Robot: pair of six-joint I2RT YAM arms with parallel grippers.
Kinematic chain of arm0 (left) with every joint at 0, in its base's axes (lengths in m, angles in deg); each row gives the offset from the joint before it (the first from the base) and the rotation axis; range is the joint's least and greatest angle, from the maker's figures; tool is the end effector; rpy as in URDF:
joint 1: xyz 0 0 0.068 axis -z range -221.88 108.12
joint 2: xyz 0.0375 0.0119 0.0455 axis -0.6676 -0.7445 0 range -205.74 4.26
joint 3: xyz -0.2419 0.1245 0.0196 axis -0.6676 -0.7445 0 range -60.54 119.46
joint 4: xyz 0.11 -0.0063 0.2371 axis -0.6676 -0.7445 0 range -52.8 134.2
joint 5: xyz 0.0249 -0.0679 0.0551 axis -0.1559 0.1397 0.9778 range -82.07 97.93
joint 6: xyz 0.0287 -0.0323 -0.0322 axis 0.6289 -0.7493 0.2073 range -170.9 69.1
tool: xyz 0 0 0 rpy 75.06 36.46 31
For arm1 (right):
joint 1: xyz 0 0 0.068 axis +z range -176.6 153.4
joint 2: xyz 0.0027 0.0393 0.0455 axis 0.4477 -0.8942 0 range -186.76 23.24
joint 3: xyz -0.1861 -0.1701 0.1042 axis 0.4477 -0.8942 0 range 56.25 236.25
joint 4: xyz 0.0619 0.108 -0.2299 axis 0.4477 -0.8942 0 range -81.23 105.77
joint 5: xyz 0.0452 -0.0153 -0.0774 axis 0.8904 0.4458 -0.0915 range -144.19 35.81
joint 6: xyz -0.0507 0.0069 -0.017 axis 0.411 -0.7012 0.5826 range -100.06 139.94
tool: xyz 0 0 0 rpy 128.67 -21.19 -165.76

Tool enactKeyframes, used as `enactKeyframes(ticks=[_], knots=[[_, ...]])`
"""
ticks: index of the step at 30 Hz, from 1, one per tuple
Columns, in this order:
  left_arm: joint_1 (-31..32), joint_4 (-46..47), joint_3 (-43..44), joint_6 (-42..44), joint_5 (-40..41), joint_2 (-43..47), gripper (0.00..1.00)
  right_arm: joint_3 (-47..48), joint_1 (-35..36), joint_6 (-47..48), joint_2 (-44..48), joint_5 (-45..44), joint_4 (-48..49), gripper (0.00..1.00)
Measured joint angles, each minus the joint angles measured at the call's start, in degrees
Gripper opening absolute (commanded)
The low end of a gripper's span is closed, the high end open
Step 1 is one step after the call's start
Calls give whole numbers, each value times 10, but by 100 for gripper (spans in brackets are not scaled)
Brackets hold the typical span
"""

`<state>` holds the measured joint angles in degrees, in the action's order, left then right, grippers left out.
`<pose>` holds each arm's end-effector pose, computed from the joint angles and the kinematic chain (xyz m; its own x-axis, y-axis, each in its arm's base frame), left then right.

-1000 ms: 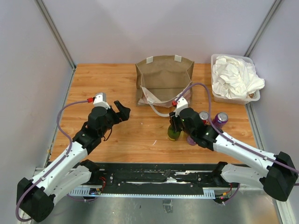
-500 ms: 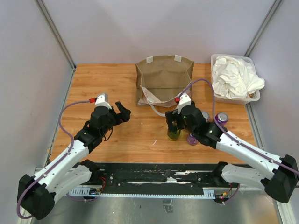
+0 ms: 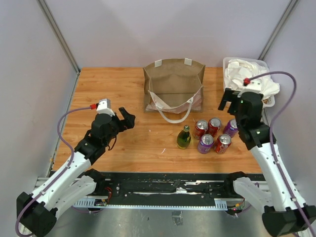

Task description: Take the beverage out of the canvas bag

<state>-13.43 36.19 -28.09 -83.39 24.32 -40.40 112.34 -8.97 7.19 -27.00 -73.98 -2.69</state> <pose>0.1682 -0.0798 0.2685 -0.3768 -0.3819 -0.8439 0.0260 0.9063 -0.4218 0.1882 0.0473 0.3777 -0.1962 0.1556 -0.9681 0.0751 0.9868 0.1434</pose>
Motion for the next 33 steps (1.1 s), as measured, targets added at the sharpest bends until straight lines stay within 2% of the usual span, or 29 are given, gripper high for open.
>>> enactKeyframes(ticks=[5,9,14,17,33], knots=[[0,-3,0,8,14,24,100,-10,-180,-32,17,61,-39,98],[0,-14,0,14,30,39,100,-44,-254,-51,81,78,-62,98],[0,-24,0,22,51,53,100,-81,-263,-53,190,64,-82,98],[0,-29,0,27,59,58,100,-83,-263,-52,223,54,-91,98],[0,-45,0,41,87,71,100,-84,-263,-47,205,49,-119,98]])
